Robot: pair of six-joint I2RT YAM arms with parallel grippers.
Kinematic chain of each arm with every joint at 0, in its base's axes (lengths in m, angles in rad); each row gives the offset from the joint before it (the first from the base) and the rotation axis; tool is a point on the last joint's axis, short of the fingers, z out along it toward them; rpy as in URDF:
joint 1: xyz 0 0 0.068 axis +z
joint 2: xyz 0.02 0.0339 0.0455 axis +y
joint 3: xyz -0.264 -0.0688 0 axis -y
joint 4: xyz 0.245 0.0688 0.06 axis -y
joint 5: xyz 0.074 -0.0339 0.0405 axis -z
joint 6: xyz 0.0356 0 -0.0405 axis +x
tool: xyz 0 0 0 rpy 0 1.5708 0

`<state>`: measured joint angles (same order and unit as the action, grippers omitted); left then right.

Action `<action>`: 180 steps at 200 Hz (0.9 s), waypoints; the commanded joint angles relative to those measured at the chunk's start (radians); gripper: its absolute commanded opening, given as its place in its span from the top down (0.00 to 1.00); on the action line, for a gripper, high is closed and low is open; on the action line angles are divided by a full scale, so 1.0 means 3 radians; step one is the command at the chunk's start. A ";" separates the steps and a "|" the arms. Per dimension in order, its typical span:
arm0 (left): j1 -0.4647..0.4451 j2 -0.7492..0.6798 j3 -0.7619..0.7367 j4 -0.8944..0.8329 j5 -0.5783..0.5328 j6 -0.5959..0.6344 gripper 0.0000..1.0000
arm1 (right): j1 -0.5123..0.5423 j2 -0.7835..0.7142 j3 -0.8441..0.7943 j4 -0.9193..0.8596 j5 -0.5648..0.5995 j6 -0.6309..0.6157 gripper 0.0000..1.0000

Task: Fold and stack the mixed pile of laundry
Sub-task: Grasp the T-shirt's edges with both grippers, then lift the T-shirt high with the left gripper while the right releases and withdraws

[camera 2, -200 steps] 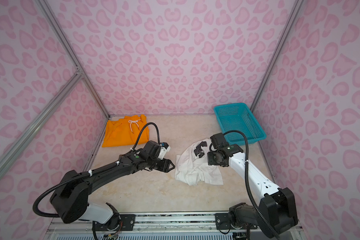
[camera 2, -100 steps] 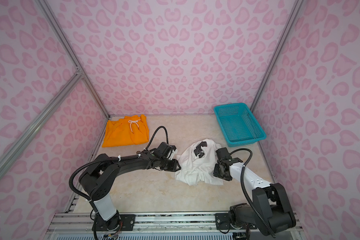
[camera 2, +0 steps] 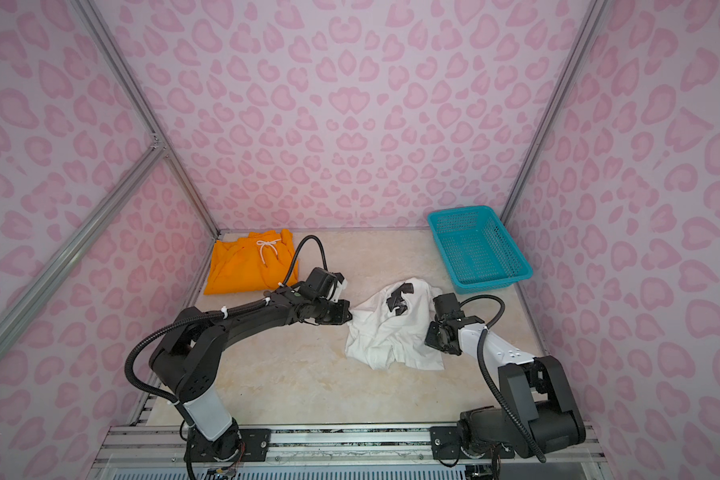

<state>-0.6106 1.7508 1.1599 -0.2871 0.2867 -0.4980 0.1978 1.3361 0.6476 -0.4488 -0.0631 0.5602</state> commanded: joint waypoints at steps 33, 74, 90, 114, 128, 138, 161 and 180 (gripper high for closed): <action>0.0602 -0.0242 0.1115 -0.0937 0.0081 0.0693 0.97 | 0.0000 -0.0604 0.0621 -0.0600 -0.0285 -0.0524 1.00; 0.0634 -0.0177 0.2367 -0.1747 0.0003 0.1164 0.97 | 0.0000 -0.1180 0.1107 -0.0734 -0.0689 -0.0732 1.00; 0.0634 -0.0229 0.2697 -0.1932 -0.0111 0.1204 0.97 | 0.0000 -0.1321 0.1353 -0.0807 -0.0833 -0.0837 1.00; 0.0634 -0.0414 0.3054 -0.2112 -0.0300 0.1211 0.97 | 0.0000 -0.1424 0.1715 -0.0904 -0.1049 -0.0923 1.00; 0.0634 -0.0580 0.3156 -0.2126 -0.0390 0.1216 0.97 | 0.0000 -0.1454 0.1857 -0.0926 -0.1149 -0.0944 1.00; 0.0638 -0.0699 0.3189 -0.2109 -0.0428 0.1235 0.97 | 0.0000 -0.1479 0.1923 -0.0914 -0.1184 -0.0952 1.00; 0.0639 -0.0839 0.3209 -0.2052 -0.0527 0.1344 0.97 | 0.0000 -0.1503 0.2022 -0.0892 -0.1133 -0.0947 1.00; 0.0639 -0.0762 0.3232 -0.2020 -0.0520 0.1476 0.97 | -0.0003 -0.1486 0.2040 -0.0876 -0.1078 -0.0963 1.00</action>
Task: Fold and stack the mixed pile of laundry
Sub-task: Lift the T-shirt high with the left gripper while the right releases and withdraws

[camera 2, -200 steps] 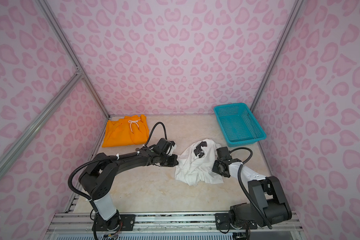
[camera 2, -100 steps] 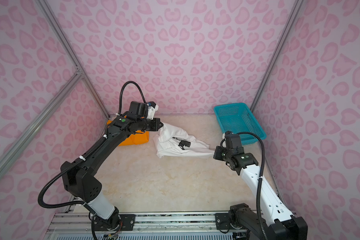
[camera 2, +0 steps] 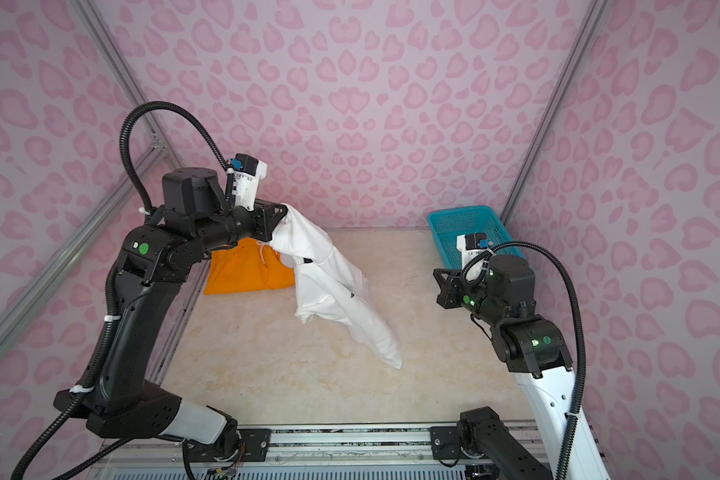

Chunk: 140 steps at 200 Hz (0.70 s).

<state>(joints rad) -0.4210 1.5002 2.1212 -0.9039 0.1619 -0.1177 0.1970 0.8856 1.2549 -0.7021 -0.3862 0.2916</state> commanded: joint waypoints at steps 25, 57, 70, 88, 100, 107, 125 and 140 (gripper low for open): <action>-0.0014 0.0343 0.0253 -0.0068 0.0321 0.0254 0.97 | -0.0003 0.0157 -0.0165 -0.0013 -0.0108 -0.0003 1.00; -0.0132 0.0436 0.0410 -0.0197 0.0491 0.0340 0.97 | 0.0046 0.0231 -0.0803 0.0632 -0.0893 0.0006 0.53; -0.0145 0.0427 0.0415 -0.0241 0.0587 0.0318 0.97 | 0.0190 0.0254 -0.0957 0.0949 -0.1110 -0.0043 0.40; -0.0185 0.0415 0.0410 -0.0323 0.0641 0.0267 0.97 | 0.0547 0.0274 -0.1009 0.1237 -0.0920 -0.0226 0.09; -0.0233 0.0399 0.0386 -0.0375 0.0691 0.0234 0.97 | 0.0765 0.0322 -0.0967 0.1344 -0.0755 -0.0411 0.02; -0.0273 0.0384 0.0370 -0.0406 0.0736 0.0234 0.97 | 0.0844 0.0370 -0.0935 0.1403 -0.0666 -0.0486 0.01; -0.0377 0.0329 0.0343 -0.0495 0.0877 0.0254 0.97 | 0.0922 0.0544 -0.0808 0.1524 -0.0578 -0.0624 0.01; -0.0427 0.0250 0.0338 -0.0550 0.0995 0.0222 0.97 | 0.0963 0.0718 -0.0689 0.1522 -0.0491 -0.0733 0.01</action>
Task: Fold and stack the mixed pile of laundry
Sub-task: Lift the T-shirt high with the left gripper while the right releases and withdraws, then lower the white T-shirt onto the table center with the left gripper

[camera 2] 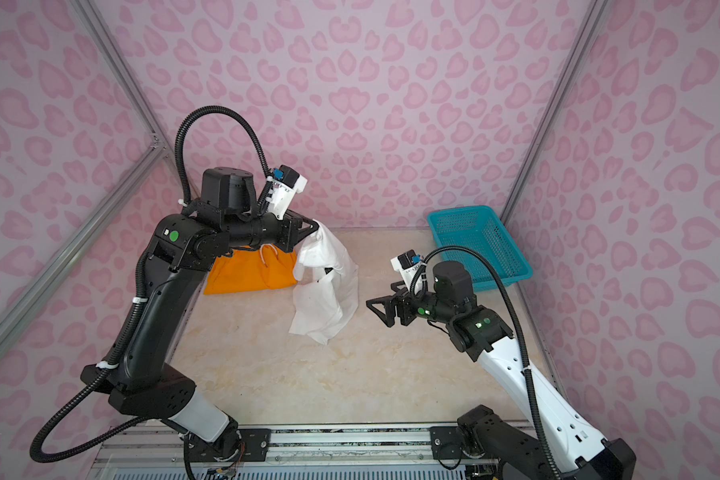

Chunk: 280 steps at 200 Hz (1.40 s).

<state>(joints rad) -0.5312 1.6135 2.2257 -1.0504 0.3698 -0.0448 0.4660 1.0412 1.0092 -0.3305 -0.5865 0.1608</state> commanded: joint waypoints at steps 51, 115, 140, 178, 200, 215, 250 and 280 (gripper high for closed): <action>-0.0060 -0.0541 -0.0067 0.0097 0.0055 -0.0320 0.97 | 0.0249 0.0397 0.0284 -0.0020 0.0603 -0.0414 0.11; 0.0050 0.0668 -0.0170 0.0618 -0.0405 -0.0279 0.97 | 0.0249 0.0534 -0.0076 -0.0133 0.1421 0.0191 0.27; 0.0132 0.1467 0.0250 0.0724 -0.1001 -0.0372 0.97 | 0.0251 0.0574 -0.0130 -0.0311 0.1588 0.0354 0.28; 0.0344 0.2088 0.0810 0.0505 -0.1025 -0.0566 0.42 | 0.0294 0.0528 -0.0277 -0.0400 0.1347 0.0565 0.30; 0.0369 0.1629 0.0107 0.0619 -0.1302 -0.0521 0.31 | 0.0402 0.0567 -0.0355 -0.0468 0.1175 0.0670 0.34; 0.0383 0.1125 -0.0608 0.0786 -0.1540 -0.0496 0.28 | 0.0552 0.0605 -0.0387 -0.0516 0.1096 0.0653 0.37; 0.0533 -0.0056 -0.2223 0.0893 -0.1577 -0.0681 0.29 | 0.0820 0.0845 -0.0450 -0.0441 0.0687 0.0616 0.53; 0.0594 -0.0942 -0.3557 0.0994 -0.1422 -0.1001 0.32 | 0.1019 0.1249 -0.0468 -0.0245 0.0580 0.0631 0.58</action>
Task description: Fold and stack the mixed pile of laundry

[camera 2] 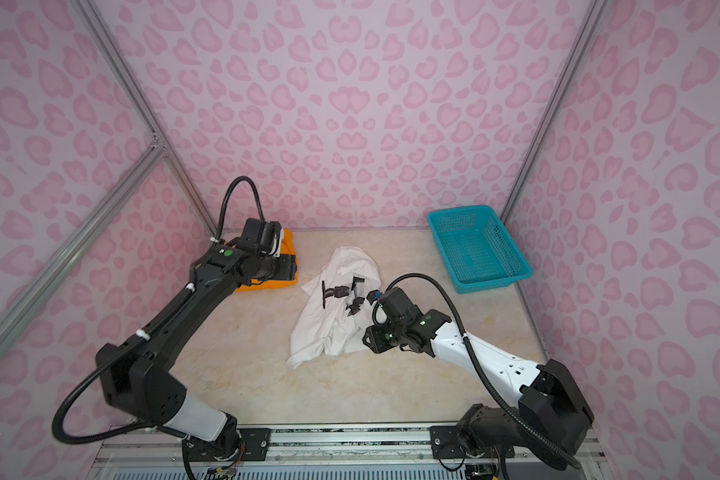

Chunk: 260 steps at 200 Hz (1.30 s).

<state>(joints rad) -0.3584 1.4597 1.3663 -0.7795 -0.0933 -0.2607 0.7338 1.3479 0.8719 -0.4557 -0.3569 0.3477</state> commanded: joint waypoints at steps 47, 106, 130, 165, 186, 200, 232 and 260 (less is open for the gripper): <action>0.0006 -0.1052 -0.1810 0.0246 0.0484 -0.0801 0.32 | 0.0418 0.1091 0.0496 0.0117 0.0112 -0.0341 0.35; -0.0057 -0.1245 -0.2346 0.0506 0.0705 -0.1089 0.32 | 0.0508 0.1617 0.0829 0.0165 0.0500 -0.0525 0.43; -0.0093 -0.1291 -0.2572 0.0796 0.0856 -0.1191 0.31 | 0.0509 0.1771 0.0843 0.0256 0.0411 -0.0526 0.51; -0.0225 -0.1166 -0.2726 0.1135 0.0879 -0.1213 0.31 | 0.0504 0.1827 0.0761 0.0454 0.0311 -0.0542 0.51; -0.0292 -0.0974 -0.2752 0.1323 0.0808 -0.1207 0.35 | 0.0502 0.1853 0.0763 0.0450 0.0332 -0.0581 0.50; -0.0313 -0.0865 -0.2750 0.1440 0.0760 -0.1211 0.43 | 0.0464 0.1855 0.0726 0.0441 0.0342 -0.0547 0.55; -0.0322 -0.0762 -0.2627 0.1483 0.0592 -0.1202 0.65 | 0.0300 0.1636 0.0396 0.0469 0.0204 -0.0404 0.66; -0.0311 -0.0680 -0.2470 0.1489 0.0433 -0.1162 0.85 | 0.0182 0.1364 0.0121 0.0407 0.0188 -0.0356 0.75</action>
<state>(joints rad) -0.4538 1.2366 0.5892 -0.3698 0.0978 -0.6254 0.8089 1.7885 0.9653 -0.2031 -0.3080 0.2104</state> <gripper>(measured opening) 0.202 0.286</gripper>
